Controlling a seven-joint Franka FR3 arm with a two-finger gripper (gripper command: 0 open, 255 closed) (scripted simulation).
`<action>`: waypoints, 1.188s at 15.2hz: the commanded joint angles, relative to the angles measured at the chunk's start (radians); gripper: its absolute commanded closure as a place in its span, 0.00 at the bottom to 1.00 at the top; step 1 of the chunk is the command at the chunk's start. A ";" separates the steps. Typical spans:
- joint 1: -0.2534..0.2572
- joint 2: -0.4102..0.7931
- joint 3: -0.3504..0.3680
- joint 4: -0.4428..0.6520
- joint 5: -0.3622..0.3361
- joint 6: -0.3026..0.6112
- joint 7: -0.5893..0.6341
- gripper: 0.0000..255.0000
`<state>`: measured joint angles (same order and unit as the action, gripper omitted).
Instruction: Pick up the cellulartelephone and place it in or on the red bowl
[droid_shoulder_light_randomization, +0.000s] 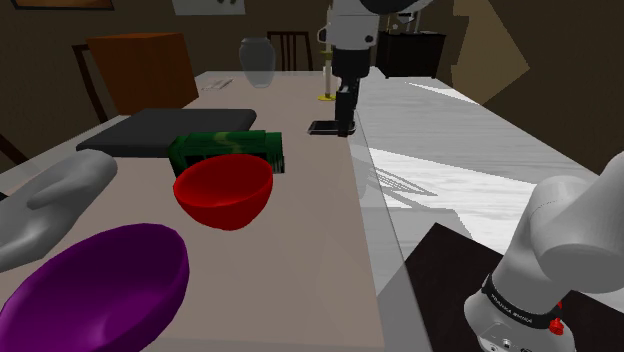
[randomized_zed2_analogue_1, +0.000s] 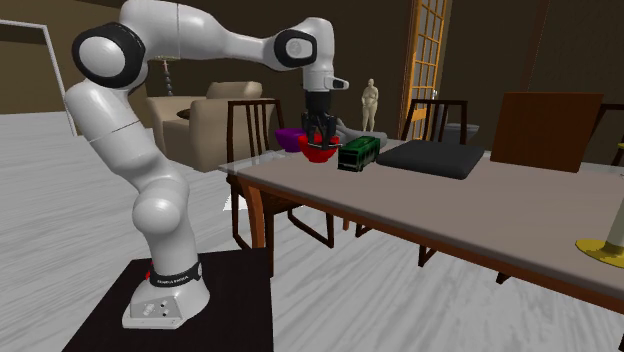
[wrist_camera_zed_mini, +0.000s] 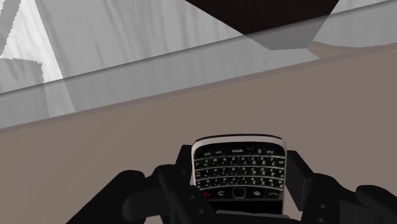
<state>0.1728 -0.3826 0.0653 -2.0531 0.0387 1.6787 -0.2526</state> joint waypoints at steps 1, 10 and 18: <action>0.000 0.003 0.000 0.030 0.000 -0.028 0.001 1.00; -0.001 0.031 -0.001 0.176 -0.002 -0.146 0.004 1.00; 0.061 0.177 0.128 0.330 0.013 -0.148 0.196 1.00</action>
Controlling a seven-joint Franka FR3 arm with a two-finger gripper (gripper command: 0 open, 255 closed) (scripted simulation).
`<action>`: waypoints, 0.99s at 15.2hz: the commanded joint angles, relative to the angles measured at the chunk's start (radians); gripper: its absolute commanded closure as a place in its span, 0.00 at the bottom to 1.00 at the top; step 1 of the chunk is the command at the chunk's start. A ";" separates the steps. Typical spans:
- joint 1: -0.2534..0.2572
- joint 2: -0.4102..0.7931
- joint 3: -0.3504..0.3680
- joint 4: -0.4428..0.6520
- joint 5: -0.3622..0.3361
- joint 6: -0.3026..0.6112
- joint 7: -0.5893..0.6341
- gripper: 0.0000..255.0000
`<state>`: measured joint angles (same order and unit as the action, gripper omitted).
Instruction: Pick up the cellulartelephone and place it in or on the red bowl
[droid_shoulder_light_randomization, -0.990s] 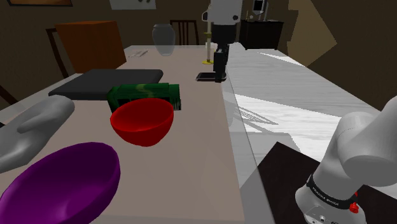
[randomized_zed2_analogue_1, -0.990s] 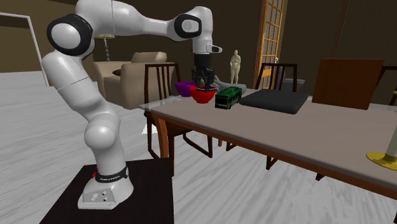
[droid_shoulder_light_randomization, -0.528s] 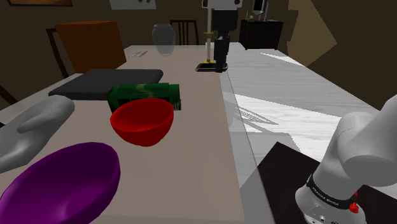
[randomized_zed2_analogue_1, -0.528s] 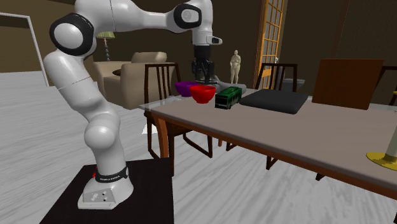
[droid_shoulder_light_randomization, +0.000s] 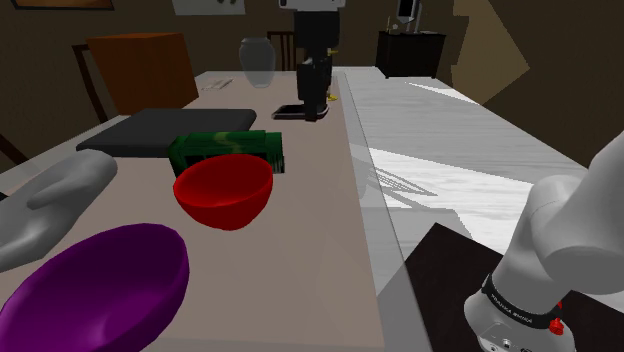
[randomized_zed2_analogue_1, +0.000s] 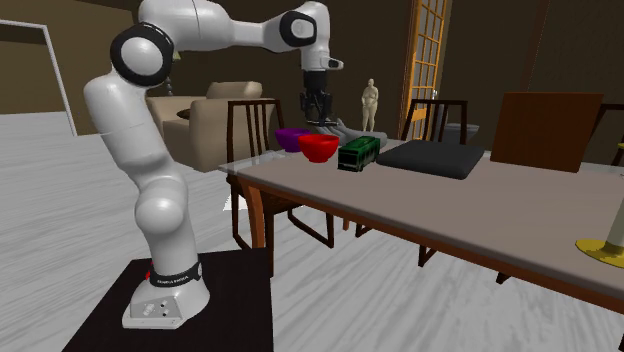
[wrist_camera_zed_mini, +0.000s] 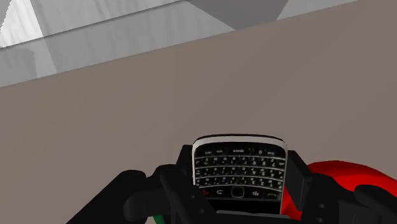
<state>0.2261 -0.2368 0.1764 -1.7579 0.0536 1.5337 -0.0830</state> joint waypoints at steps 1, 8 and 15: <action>0.016 0.054 0.032 0.060 -0.004 -0.005 0.050 1.00; 0.087 0.249 0.132 0.285 -0.047 -0.036 0.224 1.00; 0.137 0.357 0.171 0.375 -0.085 -0.025 0.307 1.00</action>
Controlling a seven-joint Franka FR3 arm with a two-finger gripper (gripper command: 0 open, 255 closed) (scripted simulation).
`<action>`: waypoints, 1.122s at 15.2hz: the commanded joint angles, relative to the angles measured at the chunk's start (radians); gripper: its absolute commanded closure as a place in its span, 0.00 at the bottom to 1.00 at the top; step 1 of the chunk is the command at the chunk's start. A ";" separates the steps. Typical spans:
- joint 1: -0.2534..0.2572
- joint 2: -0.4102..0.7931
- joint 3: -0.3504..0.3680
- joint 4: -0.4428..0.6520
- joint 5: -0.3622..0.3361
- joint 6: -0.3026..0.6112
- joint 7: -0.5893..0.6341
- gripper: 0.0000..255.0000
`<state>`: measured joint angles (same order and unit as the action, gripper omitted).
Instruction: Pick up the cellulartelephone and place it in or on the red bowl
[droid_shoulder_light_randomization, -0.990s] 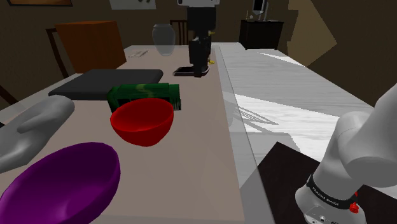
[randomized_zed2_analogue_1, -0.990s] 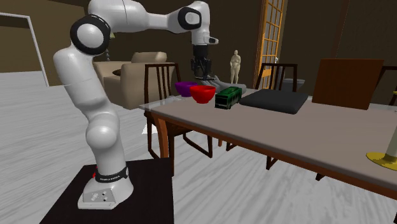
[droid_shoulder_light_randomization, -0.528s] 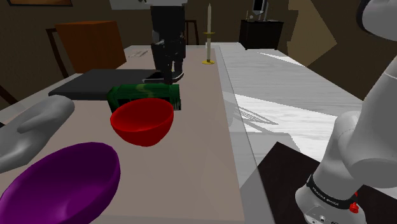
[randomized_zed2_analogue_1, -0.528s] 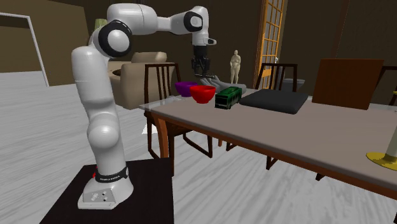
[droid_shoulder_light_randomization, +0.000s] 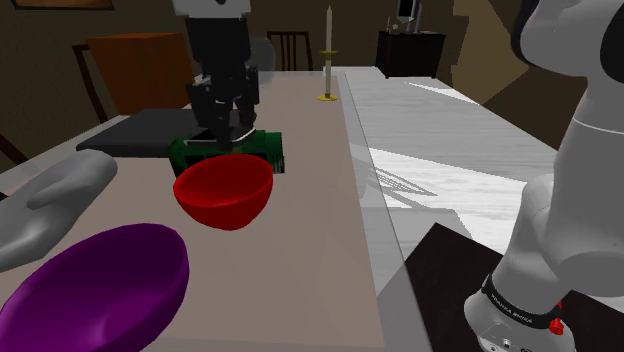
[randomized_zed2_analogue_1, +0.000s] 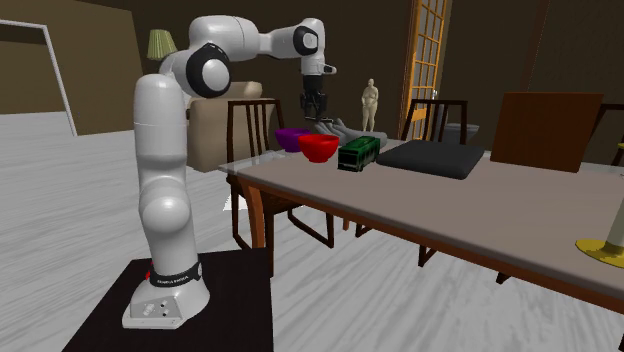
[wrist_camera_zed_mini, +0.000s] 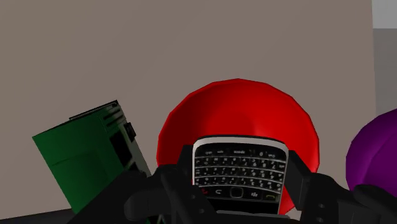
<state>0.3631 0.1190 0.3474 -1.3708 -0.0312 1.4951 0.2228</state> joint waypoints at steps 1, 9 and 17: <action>-0.001 -0.005 0.000 -0.033 0.002 0.029 0.000 1.00; -0.009 -0.039 -0.004 -0.185 0.014 0.149 -0.008 1.00; -0.010 -0.045 -0.005 -0.228 0.016 0.186 -0.009 1.00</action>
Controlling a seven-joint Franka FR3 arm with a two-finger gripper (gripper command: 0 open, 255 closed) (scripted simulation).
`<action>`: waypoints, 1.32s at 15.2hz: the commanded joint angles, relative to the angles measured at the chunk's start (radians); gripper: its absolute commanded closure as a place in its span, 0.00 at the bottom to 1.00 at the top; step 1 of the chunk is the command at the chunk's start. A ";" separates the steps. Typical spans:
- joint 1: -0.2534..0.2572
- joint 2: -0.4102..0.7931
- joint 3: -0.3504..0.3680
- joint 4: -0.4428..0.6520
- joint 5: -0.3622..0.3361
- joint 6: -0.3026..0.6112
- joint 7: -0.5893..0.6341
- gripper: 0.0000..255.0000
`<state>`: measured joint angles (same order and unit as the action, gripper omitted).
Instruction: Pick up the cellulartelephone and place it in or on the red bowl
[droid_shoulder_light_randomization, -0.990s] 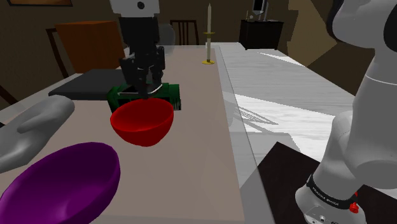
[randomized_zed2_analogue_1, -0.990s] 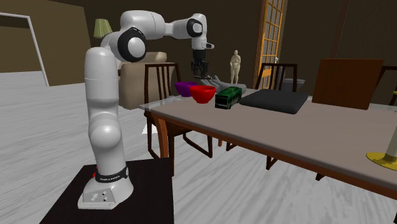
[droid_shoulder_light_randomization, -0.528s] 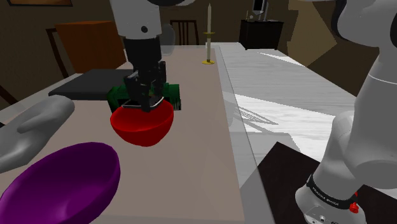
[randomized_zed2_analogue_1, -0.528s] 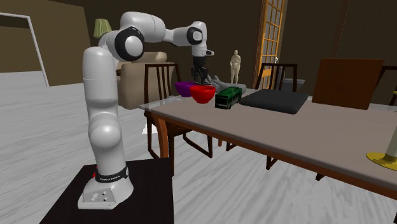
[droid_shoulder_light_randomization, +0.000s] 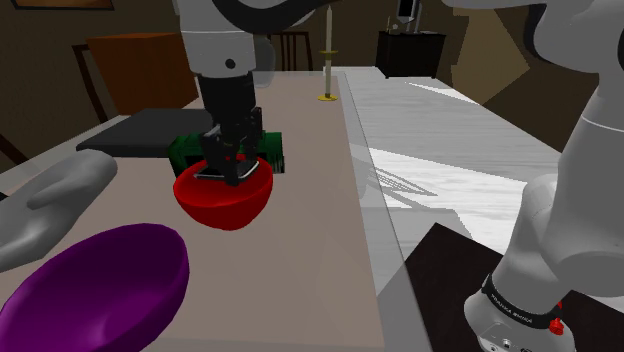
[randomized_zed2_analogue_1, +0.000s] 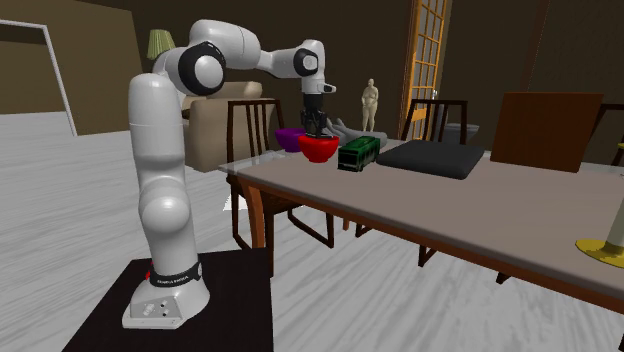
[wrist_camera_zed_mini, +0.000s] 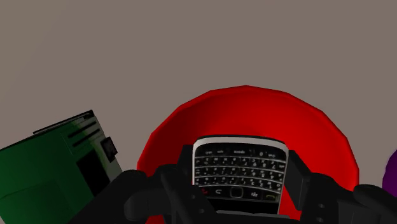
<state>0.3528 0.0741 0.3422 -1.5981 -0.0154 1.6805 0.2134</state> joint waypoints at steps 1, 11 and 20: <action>0.000 0.000 0.000 0.000 0.000 0.000 0.000 1.00; 0.005 0.022 0.003 0.129 -0.008 -0.108 0.005 0.00; 0.007 0.031 0.004 0.168 -0.011 -0.138 0.007 0.00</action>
